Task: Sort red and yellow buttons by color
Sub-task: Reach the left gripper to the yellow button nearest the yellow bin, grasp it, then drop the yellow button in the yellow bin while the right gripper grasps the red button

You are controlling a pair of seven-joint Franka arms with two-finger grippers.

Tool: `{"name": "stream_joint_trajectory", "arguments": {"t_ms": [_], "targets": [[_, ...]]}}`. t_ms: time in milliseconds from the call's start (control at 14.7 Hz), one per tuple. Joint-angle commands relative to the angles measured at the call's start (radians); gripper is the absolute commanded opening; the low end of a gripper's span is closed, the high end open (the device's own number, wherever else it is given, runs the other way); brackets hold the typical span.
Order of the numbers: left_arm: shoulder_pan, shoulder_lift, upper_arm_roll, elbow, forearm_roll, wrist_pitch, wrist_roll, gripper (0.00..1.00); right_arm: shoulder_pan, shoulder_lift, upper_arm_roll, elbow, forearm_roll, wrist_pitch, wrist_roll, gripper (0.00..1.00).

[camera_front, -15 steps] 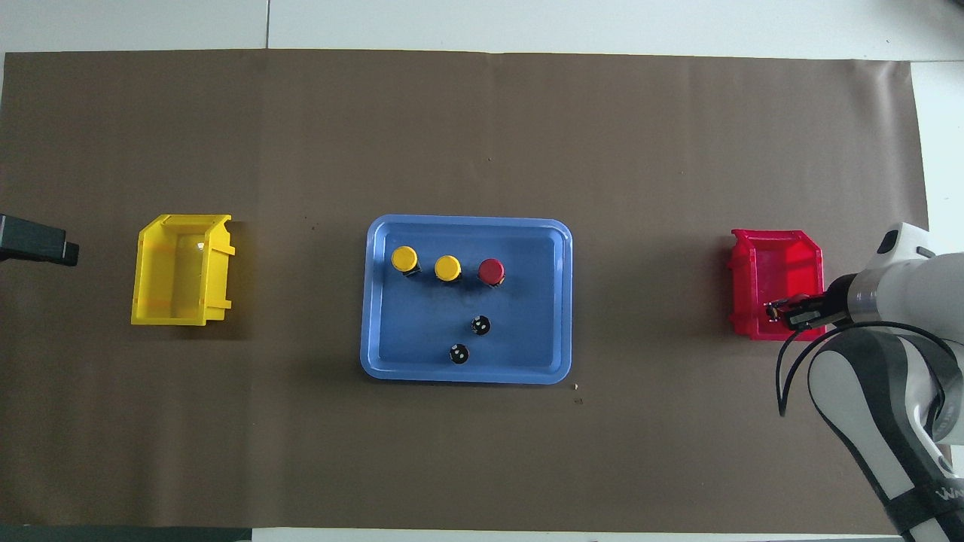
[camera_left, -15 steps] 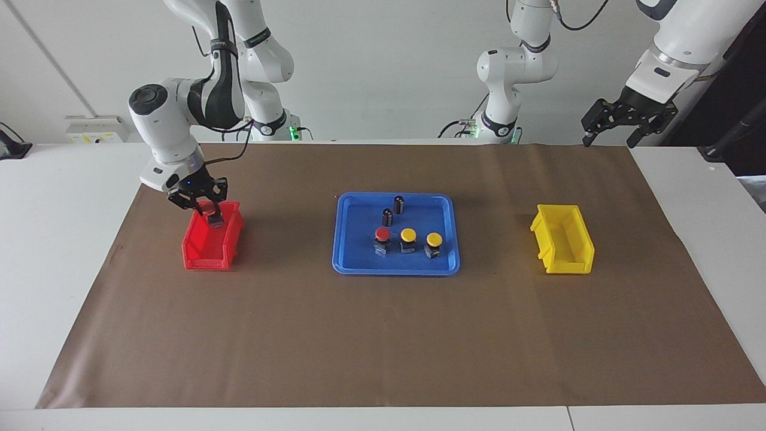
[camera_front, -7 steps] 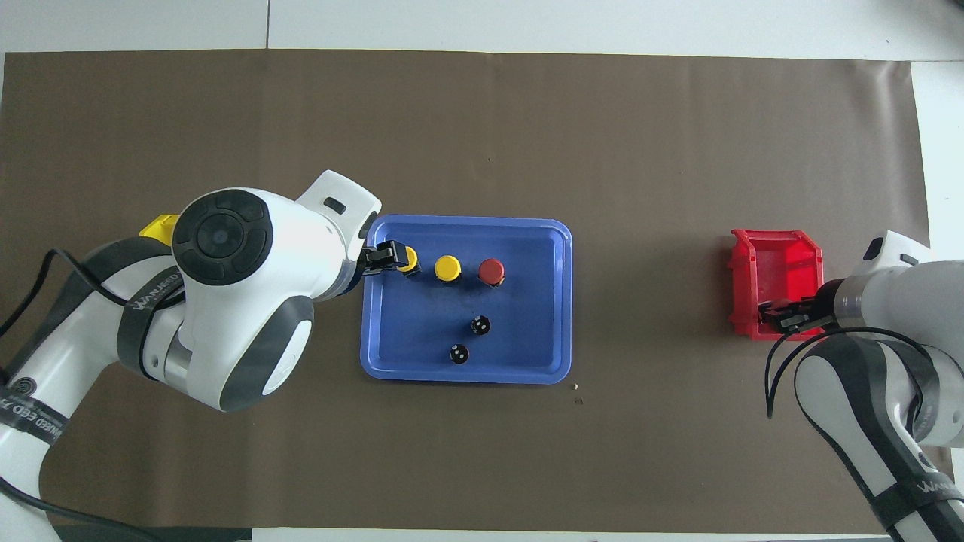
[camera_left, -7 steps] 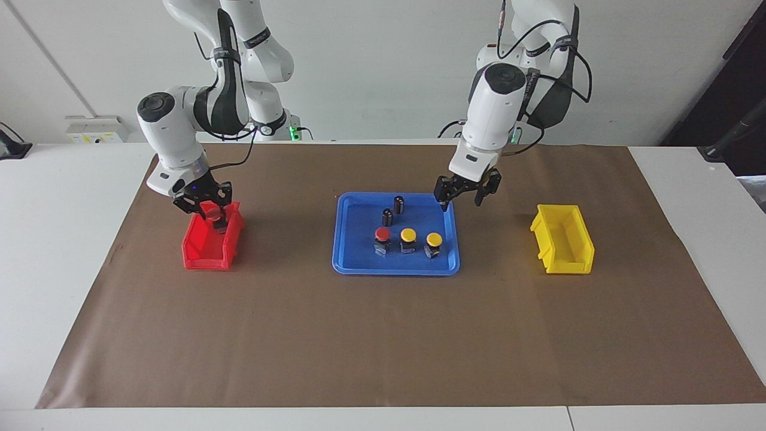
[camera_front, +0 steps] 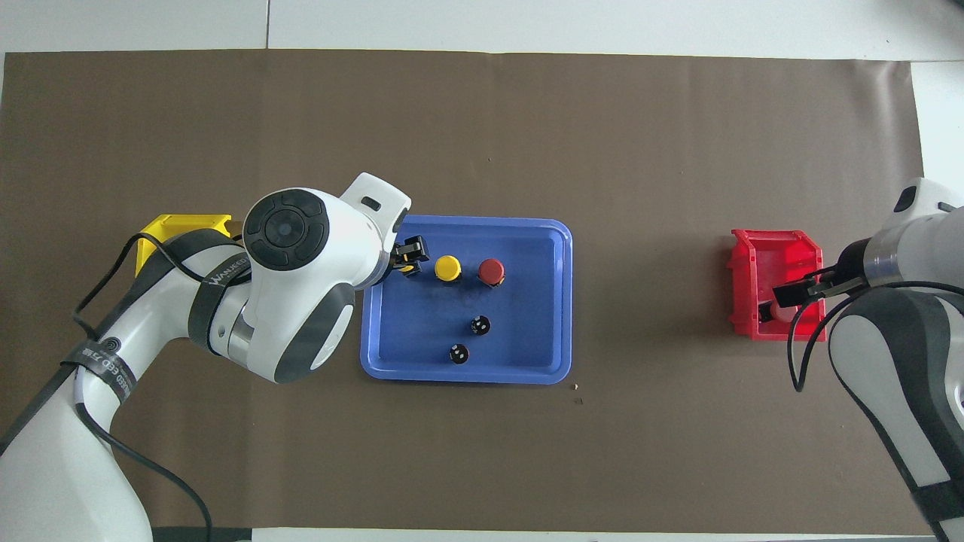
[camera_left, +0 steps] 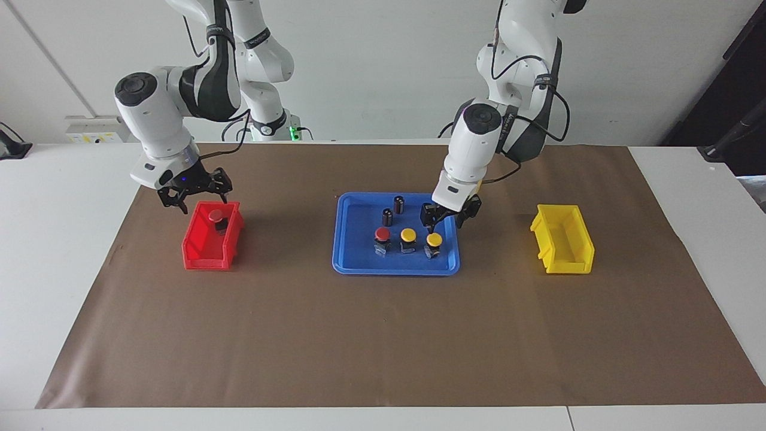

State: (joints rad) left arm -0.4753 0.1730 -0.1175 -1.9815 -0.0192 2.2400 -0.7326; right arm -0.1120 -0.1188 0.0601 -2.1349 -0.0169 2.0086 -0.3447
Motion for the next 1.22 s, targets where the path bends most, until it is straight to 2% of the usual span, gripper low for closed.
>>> {"name": "stream_joint_trajectory", "arguments": {"t_ms": [0, 339, 407, 475, 543, 611, 747, 882, 1086, 1154], "targets": [[-0.020, 0.006, 0.016, 0.007, 0.018, 0.020, -0.028, 0.81, 0.017, 0.039, 0.007, 0.117, 0.018, -0.092, 0.053, 1.00], [-0.023, 0.060, 0.018, 0.015, 0.057, 0.062, -0.050, 0.81, 0.038, 0.038, 0.007, 0.291, 0.089, -0.286, 0.105, 1.00], [-0.029, 0.066, 0.018, 0.018, 0.059, 0.066, -0.063, 0.80, 0.040, 0.041, 0.009, 0.314, 0.089, -0.312, 0.124, 1.00], [-0.032, 0.072, 0.018, 0.018, 0.059, 0.066, -0.070, 0.73, 0.038, 0.042, 0.007, 0.325, 0.089, -0.321, 0.139, 1.00], [-0.034, 0.072, 0.018, 0.020, 0.059, 0.061, -0.077, 0.44, 0.040, 0.042, 0.009, 0.325, 0.090, -0.321, 0.156, 1.00], [-0.034, 0.072, 0.018, 0.021, 0.059, 0.055, -0.086, 0.02, 0.046, 0.041, 0.012, 0.325, 0.089, -0.324, 0.177, 1.00], [-0.031, 0.072, 0.016, 0.076, 0.058, -0.017, -0.087, 0.01, 0.095, 0.042, 0.010, 0.325, 0.089, -0.317, 0.246, 1.00], [-0.017, 0.053, 0.019, 0.165, 0.058, -0.181, -0.076, 0.01, 0.133, 0.047, 0.012, 0.325, 0.089, -0.298, 0.318, 1.00], [0.073, -0.044, 0.025, 0.216, 0.061, -0.402, 0.061, 0.01, 0.247, 0.073, 0.012, 0.334, 0.089, -0.229, 0.435, 1.00], [0.114, -0.079, 0.033, 0.213, 0.085, -0.451, 0.162, 0.01, 0.302, 0.129, 0.012, 0.392, 0.084, -0.231, 0.517, 1.00]]}}
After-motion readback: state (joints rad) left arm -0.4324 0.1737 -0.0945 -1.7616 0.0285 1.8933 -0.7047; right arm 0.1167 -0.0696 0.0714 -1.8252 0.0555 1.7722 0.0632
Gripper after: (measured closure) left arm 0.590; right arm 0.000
